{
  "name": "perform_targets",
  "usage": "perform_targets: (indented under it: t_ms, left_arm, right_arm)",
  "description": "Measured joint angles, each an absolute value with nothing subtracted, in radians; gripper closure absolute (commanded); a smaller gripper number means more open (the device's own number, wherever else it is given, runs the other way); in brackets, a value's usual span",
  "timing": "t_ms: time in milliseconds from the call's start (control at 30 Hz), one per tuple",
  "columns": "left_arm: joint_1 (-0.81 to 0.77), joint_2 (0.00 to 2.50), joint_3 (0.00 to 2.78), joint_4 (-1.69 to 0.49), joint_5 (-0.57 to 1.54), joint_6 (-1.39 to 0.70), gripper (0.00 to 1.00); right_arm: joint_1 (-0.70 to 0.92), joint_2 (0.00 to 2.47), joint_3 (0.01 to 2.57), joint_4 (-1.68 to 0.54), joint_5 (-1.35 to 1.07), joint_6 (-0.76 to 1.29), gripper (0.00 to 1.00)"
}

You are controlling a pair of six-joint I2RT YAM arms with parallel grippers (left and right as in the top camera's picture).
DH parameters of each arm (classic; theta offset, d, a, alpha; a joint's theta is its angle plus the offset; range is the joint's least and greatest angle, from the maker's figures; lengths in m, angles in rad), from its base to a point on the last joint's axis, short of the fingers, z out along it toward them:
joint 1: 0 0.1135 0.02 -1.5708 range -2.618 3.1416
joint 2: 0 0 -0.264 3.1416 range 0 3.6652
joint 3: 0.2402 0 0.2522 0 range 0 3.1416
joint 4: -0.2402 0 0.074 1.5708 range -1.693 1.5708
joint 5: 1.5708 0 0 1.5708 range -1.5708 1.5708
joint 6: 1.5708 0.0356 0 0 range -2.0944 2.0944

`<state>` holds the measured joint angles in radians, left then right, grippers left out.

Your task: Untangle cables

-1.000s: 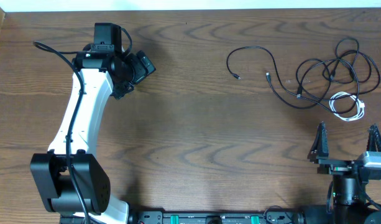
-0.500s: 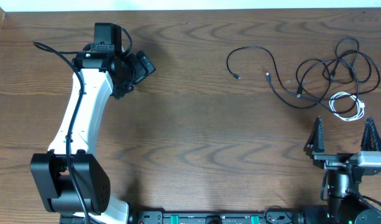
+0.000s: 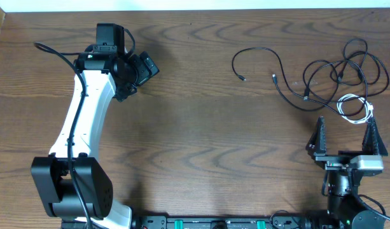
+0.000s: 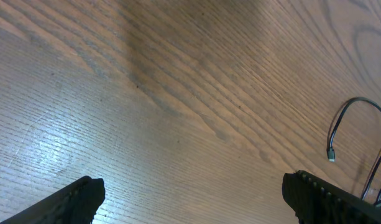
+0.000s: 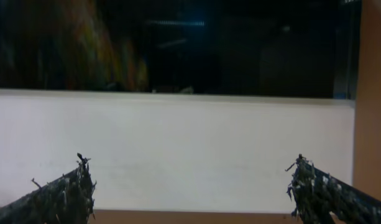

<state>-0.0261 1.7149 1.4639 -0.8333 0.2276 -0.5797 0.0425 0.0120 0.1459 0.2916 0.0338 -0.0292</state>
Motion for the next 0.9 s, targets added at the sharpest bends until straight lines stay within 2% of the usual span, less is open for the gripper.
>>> perform_targets:
  t_ms: [433, 633, 733, 900]
  left_arm:
    - [-0.026, 1.715, 1.464, -0.834, 0.228, -0.579, 0.02]
    - [-0.026, 1.715, 1.464, -0.833, 0.228, -0.579, 0.02]
    - [-0.026, 1.715, 1.464, -0.833, 0.228, -0.579, 0.02]
    - [-0.026, 1.715, 1.464, -0.834, 0.228, -0.579, 0.02]
  right_arm:
    - [0.043, 0.012, 0.028, 0.489, 0.029, -0.029, 0.01]
    - [0.043, 0.012, 0.01, 0.506, 0.029, -0.029, 0.01]
    - [0.038, 0.011, 0.009, 0.426, 0.028, -0.029, 0.01]
    - [0.037, 0.01, 0.008, 0.16, 0.027, -0.03, 0.01]
